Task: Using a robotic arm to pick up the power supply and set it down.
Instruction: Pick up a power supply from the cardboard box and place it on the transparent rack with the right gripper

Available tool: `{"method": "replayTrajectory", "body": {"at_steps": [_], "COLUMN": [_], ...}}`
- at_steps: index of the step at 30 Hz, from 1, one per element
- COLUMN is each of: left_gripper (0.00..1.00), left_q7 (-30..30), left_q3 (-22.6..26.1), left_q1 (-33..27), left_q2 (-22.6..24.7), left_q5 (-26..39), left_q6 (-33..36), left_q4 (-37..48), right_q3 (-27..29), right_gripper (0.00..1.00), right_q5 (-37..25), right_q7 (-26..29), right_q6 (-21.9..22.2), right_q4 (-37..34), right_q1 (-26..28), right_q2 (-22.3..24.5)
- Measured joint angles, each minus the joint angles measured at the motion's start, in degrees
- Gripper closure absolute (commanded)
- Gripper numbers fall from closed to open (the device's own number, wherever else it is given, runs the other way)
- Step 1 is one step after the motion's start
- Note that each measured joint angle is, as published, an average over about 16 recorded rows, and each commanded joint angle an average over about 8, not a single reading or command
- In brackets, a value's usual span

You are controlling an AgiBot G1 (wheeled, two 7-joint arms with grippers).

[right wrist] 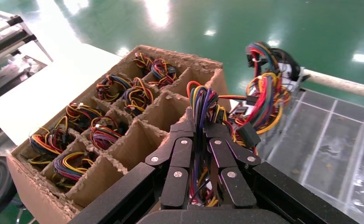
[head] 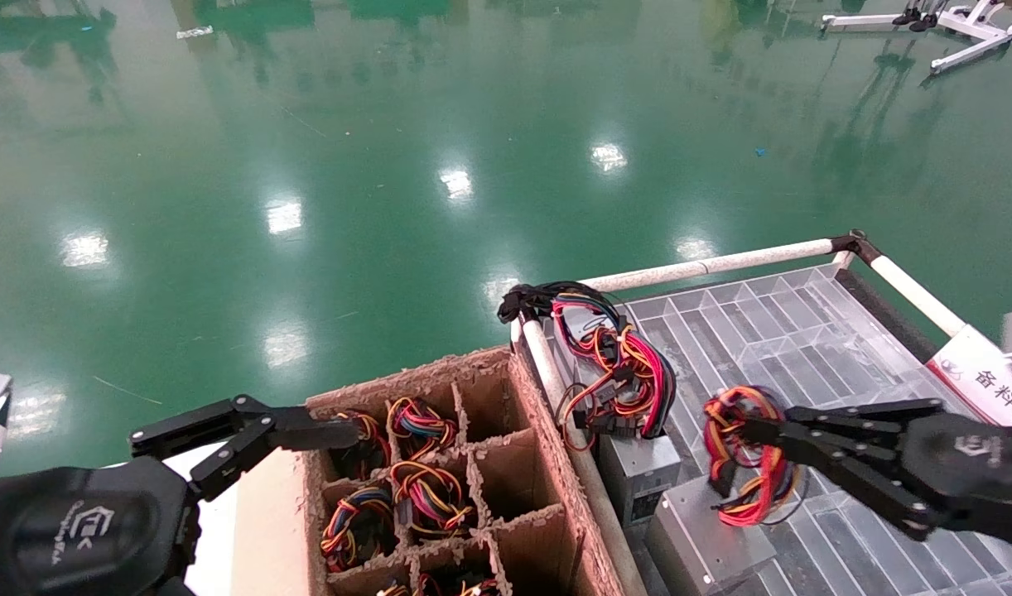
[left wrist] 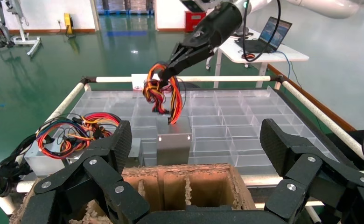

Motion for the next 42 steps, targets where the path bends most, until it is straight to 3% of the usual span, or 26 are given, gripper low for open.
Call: {"method": "replayTrajectory", "body": {"at_steps": [18, 32, 34, 40, 42], "left_gripper": [0.00, 0.00, 0.00, 0.00, 0.00], "left_q7": [0.02, 0.04, 0.04, 0.05, 0.05], "left_q3": [0.04, 0.08, 0.08, 0.09, 0.09], "left_q1": [-0.01, -0.02, -0.02, -0.01, -0.01], "left_q2": [-0.02, -0.03, -0.03, -0.04, -0.04], "left_q5": [-0.03, -0.05, -0.06, -0.07, -0.08], "left_q6": [-0.02, -0.03, -0.04, -0.05, -0.05], "left_q4": [0.00, 0.00, 0.00, 0.01, 0.01], "right_q3": [-5.20, -6.50, -6.58, -6.82, -6.89], "right_gripper": [1.00, 0.99, 0.90, 0.17, 0.00], "right_q5": [-4.98, -6.16, -6.23, -6.46, -6.55], "right_q7": [1.41, -1.83, -2.39, -3.60, -3.83], "right_q6": [-3.68, -6.09, -6.41, -7.24, -7.42], "right_q4": [-3.85, -11.80, -12.91, -15.52, -16.03], "right_q1": [6.60, 7.65, 7.69, 7.99, 8.11], "right_q2": [-6.01, -8.20, -8.38, -8.82, -8.92]}}
